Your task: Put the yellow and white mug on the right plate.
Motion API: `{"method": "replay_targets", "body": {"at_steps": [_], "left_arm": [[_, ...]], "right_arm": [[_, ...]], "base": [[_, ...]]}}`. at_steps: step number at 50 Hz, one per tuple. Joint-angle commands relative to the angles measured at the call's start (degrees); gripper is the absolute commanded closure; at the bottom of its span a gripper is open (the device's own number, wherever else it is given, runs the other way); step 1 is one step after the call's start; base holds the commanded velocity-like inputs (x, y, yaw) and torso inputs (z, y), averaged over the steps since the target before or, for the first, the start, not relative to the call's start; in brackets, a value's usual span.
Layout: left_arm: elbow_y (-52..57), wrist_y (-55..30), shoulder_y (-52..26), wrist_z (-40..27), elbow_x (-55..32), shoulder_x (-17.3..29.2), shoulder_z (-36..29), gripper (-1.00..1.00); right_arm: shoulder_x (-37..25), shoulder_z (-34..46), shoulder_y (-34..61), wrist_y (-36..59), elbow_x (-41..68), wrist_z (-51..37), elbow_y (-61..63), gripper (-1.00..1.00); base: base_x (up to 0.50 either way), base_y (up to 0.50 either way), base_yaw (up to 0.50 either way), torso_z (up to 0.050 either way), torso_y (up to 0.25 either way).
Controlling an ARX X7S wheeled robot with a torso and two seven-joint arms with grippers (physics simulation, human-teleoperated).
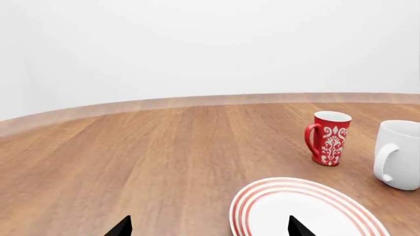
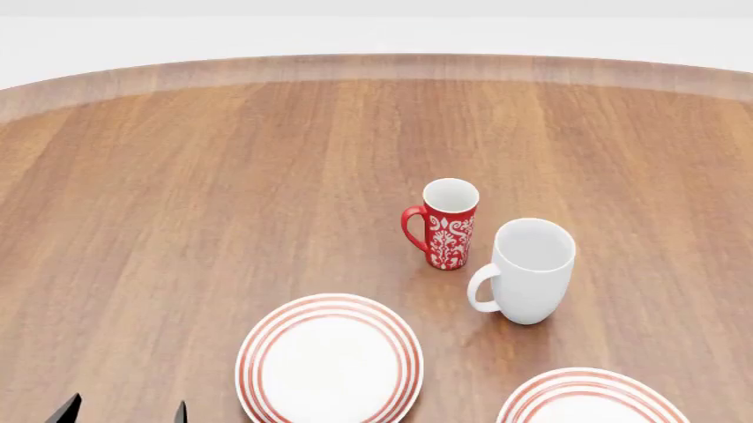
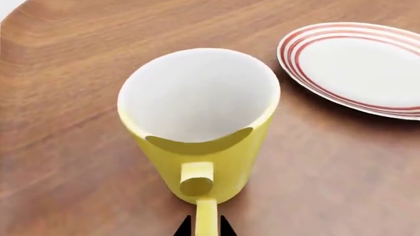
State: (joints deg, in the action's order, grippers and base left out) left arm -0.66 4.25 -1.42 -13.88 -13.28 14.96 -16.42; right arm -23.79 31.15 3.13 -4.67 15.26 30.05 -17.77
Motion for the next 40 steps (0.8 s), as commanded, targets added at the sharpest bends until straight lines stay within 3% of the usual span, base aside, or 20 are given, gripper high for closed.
{"method": "replay_targets", "body": {"at_steps": [1, 40], "left_arm": [[-0.1, 0.1, 0.0, -0.1, -0.2, 0.2, -0.2, -1.00], [0.1, 0.2, -0.2, -1.0, -0.8, 0.7, -0.8, -1.00]], "right_arm": [[0.4, 0.3, 0.1, -0.6, 0.0, 0.3, -1.0, 1.00], [-9.1, -7.5, -7.6, 1.4, 5.4, -7.0, 16.3, 1.00]], "base": [[0.00, 0.00, 0.00, 0.000, 0.000], [0.00, 0.00, 0.00, 0.000, 0.000]]}}
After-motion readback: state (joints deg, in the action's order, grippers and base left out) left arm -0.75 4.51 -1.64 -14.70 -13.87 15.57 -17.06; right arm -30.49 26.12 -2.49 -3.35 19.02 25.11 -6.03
